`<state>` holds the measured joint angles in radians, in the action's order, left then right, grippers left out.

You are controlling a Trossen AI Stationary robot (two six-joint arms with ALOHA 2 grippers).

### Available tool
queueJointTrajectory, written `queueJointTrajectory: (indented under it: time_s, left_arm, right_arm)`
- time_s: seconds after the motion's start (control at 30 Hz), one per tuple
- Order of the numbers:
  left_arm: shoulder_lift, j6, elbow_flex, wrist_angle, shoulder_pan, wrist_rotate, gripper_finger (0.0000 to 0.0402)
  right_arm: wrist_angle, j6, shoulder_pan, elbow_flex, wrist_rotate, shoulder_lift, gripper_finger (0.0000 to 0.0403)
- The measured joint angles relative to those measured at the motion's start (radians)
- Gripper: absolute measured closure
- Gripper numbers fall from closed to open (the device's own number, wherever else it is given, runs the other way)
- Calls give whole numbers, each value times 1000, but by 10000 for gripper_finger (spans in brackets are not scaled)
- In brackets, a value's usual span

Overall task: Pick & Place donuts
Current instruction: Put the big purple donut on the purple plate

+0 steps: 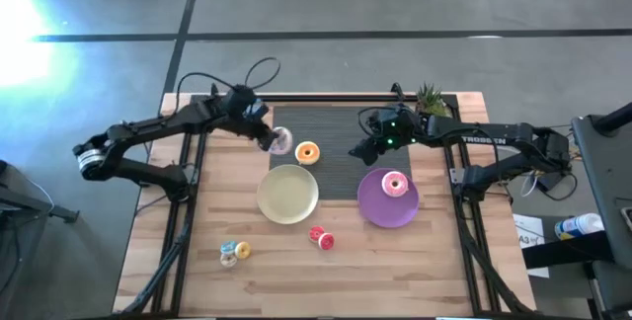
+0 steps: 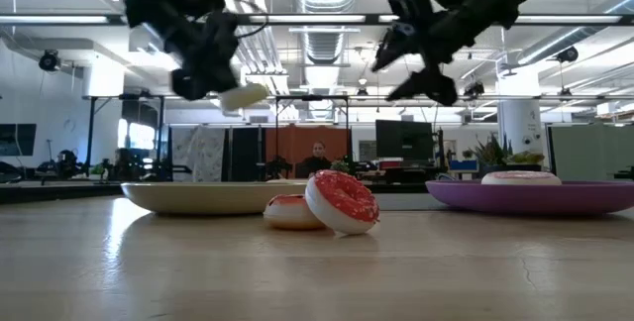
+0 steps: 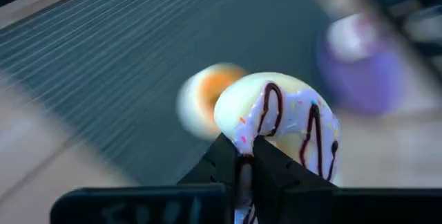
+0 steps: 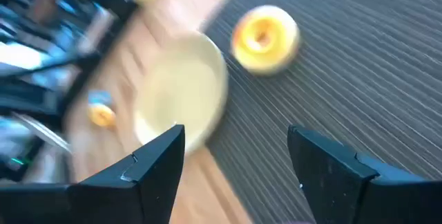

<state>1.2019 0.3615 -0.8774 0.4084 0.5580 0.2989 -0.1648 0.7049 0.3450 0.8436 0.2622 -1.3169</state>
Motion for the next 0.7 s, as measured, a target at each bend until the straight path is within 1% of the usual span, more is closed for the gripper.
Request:
queueJointTrajectory:
  time_s: [0.07,0.2,0.33,0.53,0.7]
  left_arm:
    - [32,19,-19,-76,-21,38,400]
    - [108,1,-49,-146,-72,38,400]
    - [184,-39,-81,-193,-140,-14,401]
    - [294,-67,-162,-299,-216,-34,401]
    - [380,-80,-240,-298,-232,-38,401]
  right_arm:
    - [68,25,0,0,0,-19,156]
    - [153,55,0,0,1,-53,148]
    - [207,114,0,0,4,-83,132]
    - [256,175,0,0,34,-123,107]
    - [259,179,0,0,34,-127,93]
